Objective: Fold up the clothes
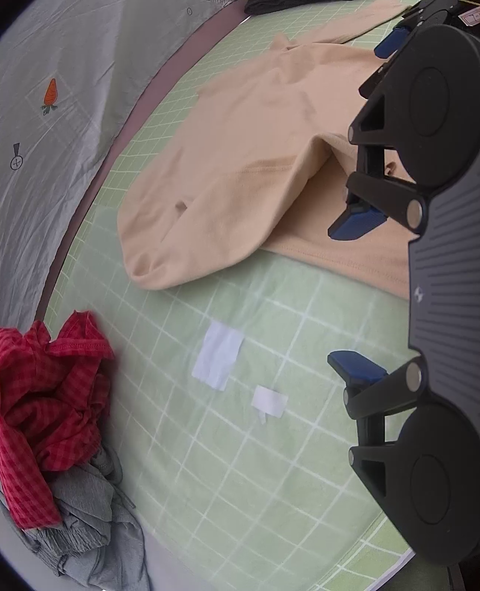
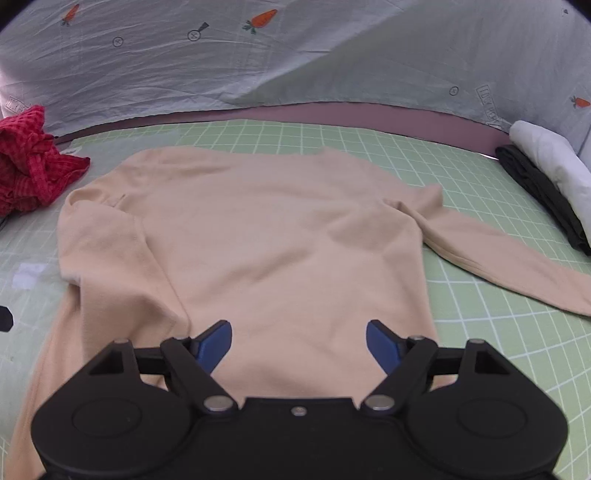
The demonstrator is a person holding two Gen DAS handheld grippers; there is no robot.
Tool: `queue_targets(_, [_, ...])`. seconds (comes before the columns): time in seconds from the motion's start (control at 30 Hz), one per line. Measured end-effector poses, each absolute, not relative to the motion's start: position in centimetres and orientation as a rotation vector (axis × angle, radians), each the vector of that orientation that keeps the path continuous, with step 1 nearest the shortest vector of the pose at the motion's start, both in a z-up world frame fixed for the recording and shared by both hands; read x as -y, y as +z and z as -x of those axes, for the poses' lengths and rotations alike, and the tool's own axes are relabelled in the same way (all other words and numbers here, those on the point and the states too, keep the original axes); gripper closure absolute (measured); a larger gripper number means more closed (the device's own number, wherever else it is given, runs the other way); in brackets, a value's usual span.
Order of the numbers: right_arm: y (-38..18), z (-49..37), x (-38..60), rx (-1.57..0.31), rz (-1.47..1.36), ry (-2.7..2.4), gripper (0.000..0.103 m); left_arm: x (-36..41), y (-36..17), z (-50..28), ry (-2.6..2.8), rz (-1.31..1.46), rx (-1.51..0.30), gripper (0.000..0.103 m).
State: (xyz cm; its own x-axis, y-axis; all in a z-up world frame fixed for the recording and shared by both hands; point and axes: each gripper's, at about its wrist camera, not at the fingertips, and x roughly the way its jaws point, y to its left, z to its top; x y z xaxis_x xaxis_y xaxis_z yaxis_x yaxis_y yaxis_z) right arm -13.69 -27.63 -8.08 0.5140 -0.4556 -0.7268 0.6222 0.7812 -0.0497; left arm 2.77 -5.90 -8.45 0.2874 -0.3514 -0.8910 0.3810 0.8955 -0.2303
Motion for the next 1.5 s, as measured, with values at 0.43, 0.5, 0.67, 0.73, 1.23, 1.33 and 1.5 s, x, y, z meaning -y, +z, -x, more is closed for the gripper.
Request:
queue_targets(0.43, [-6.8, 8.4, 20.2, -0.693, -0.187, -0.542, 0.030, 3.1, -10.2, -6.2, -0.514, -0.133, -1.207, 0.036])
queue_targets(0.5, [-6.9, 7.9, 19.8, -0.700, -0.178, -0.520, 0.030, 3.0, -10.3, -6.5, -0.522, -0.135, -1.211, 0.036])
queue_targets(0.67, [-8.1, 6.2, 20.0, -0.787, -0.153, -0.534, 0.051, 3.3, -10.1, -7.0, -0.538, -0.137, -1.198, 0.036])
queue_targets(0.73, [-8.6, 6.1, 20.8, -0.816, -0.181, -0.527, 0.081, 3.5, -10.1, -7.1, -0.536, -0.127, -1.198, 0.036])
queue_targets(1.23, [-6.1, 13.0, 37.6, -0.609, -0.487, -0.913, 0.097, 7.0, -8.9, -6.4, -0.522, -0.097, -1.168, 0.036])
queue_targets(1.33, [-6.6, 15.1, 40.8, -0.634, -0.490, -1.006, 0.088, 7.7, -8.8, -6.0, -0.506, -0.105, -1.159, 0.036])
queue_targets(1.5, [-7.4, 17.5, 41.5, -0.639, -0.502, -0.971, 0.069, 8.0, -8.9, -5.7, -0.473, -0.112, -1.165, 0.036])
